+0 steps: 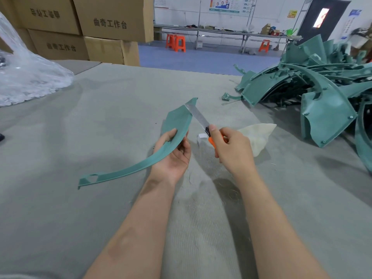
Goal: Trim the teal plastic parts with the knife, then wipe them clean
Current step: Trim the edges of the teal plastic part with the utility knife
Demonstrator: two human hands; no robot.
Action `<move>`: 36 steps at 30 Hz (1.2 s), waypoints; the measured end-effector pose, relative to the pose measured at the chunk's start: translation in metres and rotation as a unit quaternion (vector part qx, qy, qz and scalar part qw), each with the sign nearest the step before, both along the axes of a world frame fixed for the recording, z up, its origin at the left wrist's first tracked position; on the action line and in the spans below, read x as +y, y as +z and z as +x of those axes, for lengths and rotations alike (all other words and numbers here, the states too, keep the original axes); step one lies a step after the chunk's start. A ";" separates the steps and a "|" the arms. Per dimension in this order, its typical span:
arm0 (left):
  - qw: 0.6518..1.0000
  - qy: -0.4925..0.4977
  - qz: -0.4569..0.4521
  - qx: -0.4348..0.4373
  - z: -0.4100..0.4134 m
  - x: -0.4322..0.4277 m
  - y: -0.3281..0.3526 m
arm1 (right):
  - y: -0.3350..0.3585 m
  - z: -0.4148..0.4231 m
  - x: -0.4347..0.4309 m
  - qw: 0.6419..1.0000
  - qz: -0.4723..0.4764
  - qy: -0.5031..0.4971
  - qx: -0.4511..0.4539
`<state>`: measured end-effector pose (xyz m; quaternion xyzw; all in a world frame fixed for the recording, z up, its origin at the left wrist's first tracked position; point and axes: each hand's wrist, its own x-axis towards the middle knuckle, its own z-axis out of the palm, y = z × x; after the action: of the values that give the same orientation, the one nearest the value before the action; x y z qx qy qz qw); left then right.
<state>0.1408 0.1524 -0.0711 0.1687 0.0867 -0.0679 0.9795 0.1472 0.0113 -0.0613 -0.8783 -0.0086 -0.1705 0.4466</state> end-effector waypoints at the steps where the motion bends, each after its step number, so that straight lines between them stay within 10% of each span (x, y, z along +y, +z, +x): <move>1: 1.000 0.000 -0.001 -0.001 0.000 0.000 0.000 | 0.000 0.000 0.001 1.000 -0.012 0.002 0.003; 36: 0.994 0.102 -0.039 0.029 0.008 0.005 -0.004 | 0.002 -0.012 0.014 0.976 -0.017 0.204 0.079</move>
<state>0.1483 0.1571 -0.0747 0.1183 0.1294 0.0235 0.9842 0.1351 0.0248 -0.0594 -0.8764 -0.1548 -0.0056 0.4559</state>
